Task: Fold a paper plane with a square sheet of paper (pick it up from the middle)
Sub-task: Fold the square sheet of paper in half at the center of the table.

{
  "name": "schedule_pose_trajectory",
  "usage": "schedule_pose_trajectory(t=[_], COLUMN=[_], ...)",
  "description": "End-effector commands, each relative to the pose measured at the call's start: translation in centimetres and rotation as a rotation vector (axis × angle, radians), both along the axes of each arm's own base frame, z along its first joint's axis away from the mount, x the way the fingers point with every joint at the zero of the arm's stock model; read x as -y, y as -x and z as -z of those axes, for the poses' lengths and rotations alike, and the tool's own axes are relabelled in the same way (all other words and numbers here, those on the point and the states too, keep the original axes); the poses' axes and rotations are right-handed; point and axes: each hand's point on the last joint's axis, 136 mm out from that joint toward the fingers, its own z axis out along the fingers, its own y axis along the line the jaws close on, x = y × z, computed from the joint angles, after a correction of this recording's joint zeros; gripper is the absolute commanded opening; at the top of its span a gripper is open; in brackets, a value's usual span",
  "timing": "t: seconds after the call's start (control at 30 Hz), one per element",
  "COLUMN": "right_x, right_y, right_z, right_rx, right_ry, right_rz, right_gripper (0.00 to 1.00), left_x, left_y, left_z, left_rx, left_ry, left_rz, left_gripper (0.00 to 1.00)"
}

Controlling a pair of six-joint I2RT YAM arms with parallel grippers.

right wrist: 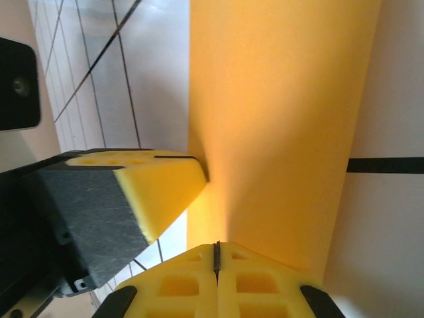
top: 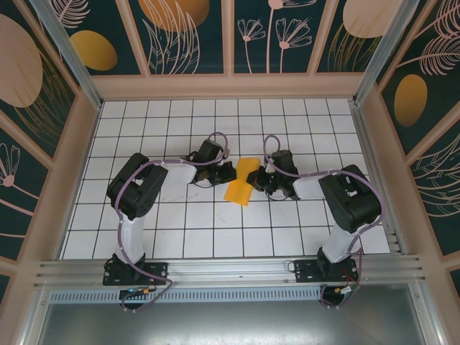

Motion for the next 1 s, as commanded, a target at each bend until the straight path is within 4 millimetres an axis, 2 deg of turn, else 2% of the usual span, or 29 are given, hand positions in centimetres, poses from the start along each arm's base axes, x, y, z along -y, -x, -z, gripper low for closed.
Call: schedule_pose_trajectory(t=[0.0,0.37,0.47,0.6,0.67,0.77,0.97], right_x=[1.1,3.1,2.6,0.9,0.3,-0.2,-0.5], right_y=[1.0,3.1,2.5,1.4,1.5,2.0,3.0], right_z=[2.0,5.0,3.3,-1.4,-2.5,-2.6,0.1], right_rx=[-0.025,-0.065,-0.022,0.085,0.099,0.096,0.029], right_ry=[0.057,0.15,0.116,0.013,-0.018,-0.047,-0.061], right_rz=[0.003,0.0,-0.008,-0.052,-0.066,-0.076,-0.08], right_gripper=[0.0,0.0,0.0,0.0,0.0,0.0,0.0], left_x=[-1.9,-1.8,-1.9,-2.0,-2.0,-1.9,-2.0], left_y=[2.1,2.2,2.2,2.3,2.3,2.3,2.3], left_z=[4.6,4.8,4.9,4.9,4.9,4.8,4.8], left_rx=[-0.088,-0.091,-0.092,-0.093,-0.091,-0.09,-0.091], left_ry=[-0.12,-0.119,-0.124,-0.126,-0.125,-0.124,-0.126], left_rz=[-0.003,0.004,0.003,0.002,0.002,0.003,0.005], left_gripper=[0.0,0.0,0.0,0.0,0.0,0.0,0.0])
